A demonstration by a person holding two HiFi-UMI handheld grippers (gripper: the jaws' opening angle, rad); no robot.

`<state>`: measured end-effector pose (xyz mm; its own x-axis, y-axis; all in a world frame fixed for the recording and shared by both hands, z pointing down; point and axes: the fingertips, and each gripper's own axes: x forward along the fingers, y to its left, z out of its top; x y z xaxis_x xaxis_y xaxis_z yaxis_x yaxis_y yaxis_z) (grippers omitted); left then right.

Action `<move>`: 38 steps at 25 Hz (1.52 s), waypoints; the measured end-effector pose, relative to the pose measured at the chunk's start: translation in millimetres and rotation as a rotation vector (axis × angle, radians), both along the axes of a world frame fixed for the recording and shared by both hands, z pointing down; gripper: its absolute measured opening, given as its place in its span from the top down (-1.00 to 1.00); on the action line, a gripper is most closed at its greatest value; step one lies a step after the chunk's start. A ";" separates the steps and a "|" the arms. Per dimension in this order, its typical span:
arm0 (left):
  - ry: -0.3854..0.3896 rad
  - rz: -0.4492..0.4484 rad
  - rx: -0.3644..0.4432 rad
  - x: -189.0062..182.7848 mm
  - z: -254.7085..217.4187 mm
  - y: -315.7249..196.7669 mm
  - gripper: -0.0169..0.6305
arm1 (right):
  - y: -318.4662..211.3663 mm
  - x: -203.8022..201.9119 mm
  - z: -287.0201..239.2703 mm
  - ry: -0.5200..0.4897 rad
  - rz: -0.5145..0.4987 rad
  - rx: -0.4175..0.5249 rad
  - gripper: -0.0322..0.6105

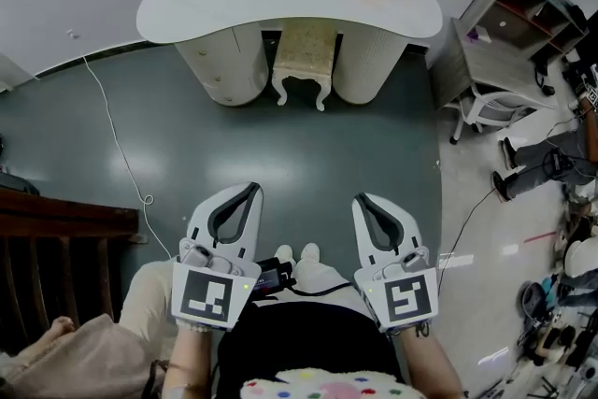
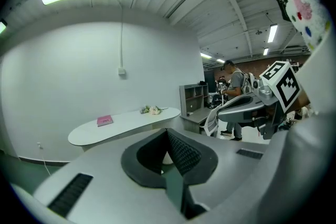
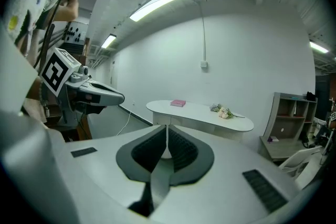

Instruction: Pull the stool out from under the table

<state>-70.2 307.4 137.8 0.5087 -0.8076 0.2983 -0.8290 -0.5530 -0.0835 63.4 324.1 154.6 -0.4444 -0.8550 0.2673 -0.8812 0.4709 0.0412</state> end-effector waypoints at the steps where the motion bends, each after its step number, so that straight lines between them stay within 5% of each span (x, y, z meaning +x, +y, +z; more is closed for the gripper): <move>1: 0.002 -0.008 -0.003 0.9 -0.4 1.1 0.90 | 0.5 2.0 -0.1 0.000 -0.002 0.001 0.78; 18: 0.003 -0.052 0.049 20.2 -2.3 4.2 0.90 | 4.6 27.1 4.9 0.008 -0.030 0.047 0.78; 38: 0.029 0.039 0.049 6.3 -0.9 -134.4 0.90 | -123.9 3.4 3.4 0.041 0.031 0.027 0.78</move>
